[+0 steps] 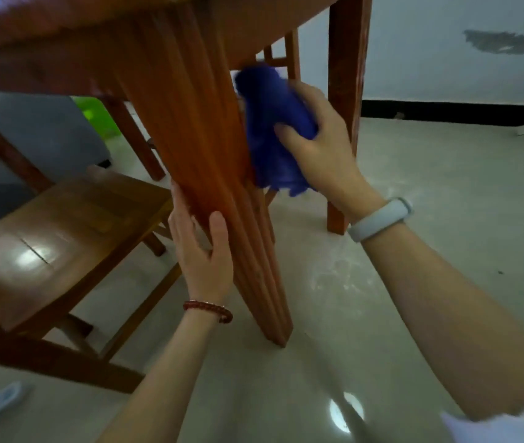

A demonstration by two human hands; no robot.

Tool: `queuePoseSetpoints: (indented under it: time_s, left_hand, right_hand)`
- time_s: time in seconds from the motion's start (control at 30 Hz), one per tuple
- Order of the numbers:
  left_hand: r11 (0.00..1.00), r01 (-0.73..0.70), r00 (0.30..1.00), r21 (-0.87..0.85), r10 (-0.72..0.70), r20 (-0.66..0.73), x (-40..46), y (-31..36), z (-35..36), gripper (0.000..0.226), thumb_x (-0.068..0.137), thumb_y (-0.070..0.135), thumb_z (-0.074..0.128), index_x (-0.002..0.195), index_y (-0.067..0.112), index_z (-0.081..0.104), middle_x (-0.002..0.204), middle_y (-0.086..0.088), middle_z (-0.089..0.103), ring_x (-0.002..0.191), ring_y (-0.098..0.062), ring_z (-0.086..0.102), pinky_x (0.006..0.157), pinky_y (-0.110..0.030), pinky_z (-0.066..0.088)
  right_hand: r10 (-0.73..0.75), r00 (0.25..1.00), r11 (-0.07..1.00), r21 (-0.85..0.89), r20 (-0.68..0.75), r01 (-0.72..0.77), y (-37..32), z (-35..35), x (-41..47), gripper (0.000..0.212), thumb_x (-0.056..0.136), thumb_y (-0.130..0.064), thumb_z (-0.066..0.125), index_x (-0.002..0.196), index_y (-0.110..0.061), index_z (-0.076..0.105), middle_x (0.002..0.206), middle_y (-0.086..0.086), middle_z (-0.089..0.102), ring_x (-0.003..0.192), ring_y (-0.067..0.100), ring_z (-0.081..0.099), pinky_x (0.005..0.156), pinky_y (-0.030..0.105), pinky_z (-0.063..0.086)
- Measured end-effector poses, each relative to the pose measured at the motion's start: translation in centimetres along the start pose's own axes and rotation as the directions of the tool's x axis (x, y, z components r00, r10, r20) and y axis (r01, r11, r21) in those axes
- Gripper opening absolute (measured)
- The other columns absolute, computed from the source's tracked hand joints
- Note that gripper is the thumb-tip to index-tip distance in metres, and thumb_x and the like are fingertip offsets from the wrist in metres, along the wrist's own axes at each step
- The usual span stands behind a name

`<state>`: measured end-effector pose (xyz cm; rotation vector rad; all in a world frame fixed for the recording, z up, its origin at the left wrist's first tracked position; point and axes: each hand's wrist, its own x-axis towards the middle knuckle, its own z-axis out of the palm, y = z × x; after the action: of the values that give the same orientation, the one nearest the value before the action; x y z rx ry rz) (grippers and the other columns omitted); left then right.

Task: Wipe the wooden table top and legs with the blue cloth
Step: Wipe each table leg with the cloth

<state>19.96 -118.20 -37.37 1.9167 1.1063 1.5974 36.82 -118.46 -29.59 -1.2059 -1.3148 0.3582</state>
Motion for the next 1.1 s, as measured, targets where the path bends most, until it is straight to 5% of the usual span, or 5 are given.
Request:
queuePoseSetpoints:
  time_s: [0.2, 0.47, 0.8, 0.9, 1.1]
  left_hand:
    - [1.000, -0.007, 1.000, 0.020, 0.006, 0.023, 0.0, -1.5, 0.1, 0.077, 0.079, 0.071, 0.035, 0.137, 0.032, 0.003, 0.124, 0.041, 0.024, 0.117, 0.009, 0.037, 0.098, -0.023, 0.040]
    - [0.995, 0.072, 0.990, 0.068, -0.079, 0.116, -3.7, -5.3, 2.0, 0.090, 0.068, 0.079, 0.042, 0.133, 0.044, -0.009, 0.123, 0.051, 0.014, 0.113, 0.022, 0.033, 0.084, -0.004, 0.041]
    - [0.993, 0.082, 0.987, 0.088, -0.093, 0.127, -6.0, -6.5, 2.3, 0.085, 0.071, 0.074, 0.045, 0.132, 0.044, -0.006, 0.129, 0.039, 0.009, 0.115, 0.030, 0.023, 0.091, 0.003, 0.029]
    - [0.987, 0.096, 0.979, 0.129, -0.117, 0.165, -6.6, -7.2, 1.8, 0.077, 0.071, 0.075, 0.043, 0.128, 0.058, -0.006, 0.129, 0.052, 0.005, 0.122, 0.024, 0.019, 0.103, -0.015, 0.029]
    - [0.986, 0.112, 0.967, 0.128, -0.137, 0.216, -7.4, -7.5, 1.4, 0.076, 0.076, 0.072, 0.041, 0.131, 0.055, -0.007, 0.137, 0.038, 0.002, 0.138, -0.002, 0.013, 0.115, -0.031, 0.020]
  right_hand:
    - [0.098, 0.920, 0.967, 0.182, 0.379, -0.178, 3.7, 3.7, -1.5, 0.046, 0.088, -0.004, 0.037, 0.133, -0.012, 0.044, 0.126, 0.004, 0.056, 0.113, 0.015, 0.053, 0.098, 0.023, 0.038]
    - [0.694, 0.466, 0.583, -0.048, 0.548, -0.811, 22.6, 6.3, -16.3, 0.046, 0.090, 0.003, 0.034, 0.125, -0.020, 0.051, 0.114, 0.011, 0.060, 0.082, 0.018, 0.056, 0.072, 0.025, 0.045]
    - [0.178, 0.982, 0.975, 0.148, -0.060, -0.168, 14.7, 6.4, -13.8, 0.052, 0.079, -0.017, 0.040, 0.131, -0.026, 0.042, 0.122, 0.010, 0.047, 0.107, 0.012, 0.047, 0.092, 0.015, 0.039]
    - [0.061, 0.995, 0.998, 0.031, -0.073, -0.059, 14.8, 8.7, -16.4, 0.057, 0.079, -0.014, 0.039, 0.135, -0.020, 0.036, 0.125, 0.018, 0.045, 0.113, 0.020, 0.044, 0.098, 0.023, 0.037]
    - [0.607, 0.777, 0.788, -0.259, 0.169, -0.559, 20.1, 6.9, -21.0, 0.066, 0.071, -0.024, 0.036, 0.135, -0.007, 0.040, 0.103, 0.029, 0.056, 0.080, 0.031, 0.051, 0.067, 0.028, 0.034]
